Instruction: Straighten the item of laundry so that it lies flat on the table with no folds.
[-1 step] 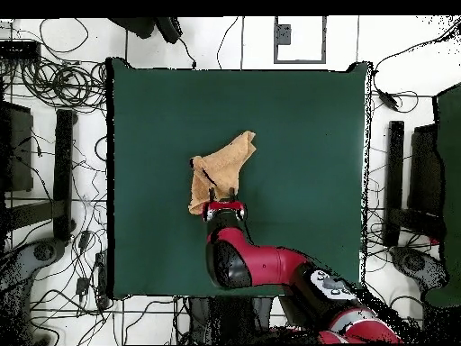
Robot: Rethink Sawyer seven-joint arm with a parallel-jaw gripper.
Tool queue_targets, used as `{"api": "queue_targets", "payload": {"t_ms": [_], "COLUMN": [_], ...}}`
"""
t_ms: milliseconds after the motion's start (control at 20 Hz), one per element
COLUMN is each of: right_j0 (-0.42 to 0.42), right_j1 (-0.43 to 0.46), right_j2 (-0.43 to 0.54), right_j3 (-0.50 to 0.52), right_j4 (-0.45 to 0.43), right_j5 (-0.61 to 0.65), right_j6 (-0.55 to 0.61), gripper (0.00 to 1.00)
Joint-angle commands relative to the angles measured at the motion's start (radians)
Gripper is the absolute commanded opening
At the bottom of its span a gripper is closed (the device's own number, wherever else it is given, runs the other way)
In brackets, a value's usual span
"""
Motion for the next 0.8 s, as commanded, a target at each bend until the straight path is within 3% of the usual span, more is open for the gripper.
{"api": "queue_targets", "payload": {"t_ms": [50,800], "right_j0": [0.041,0.049], "right_j1": [0.091,0.126], "right_j2": [0.053,0.054], "right_j3": [-0.104,-0.112], "right_j4": [0.020,0.035], "right_j5": [-0.068,-0.128], "right_j6": [0.197,0.207], "gripper": [1.00,1.00]}}
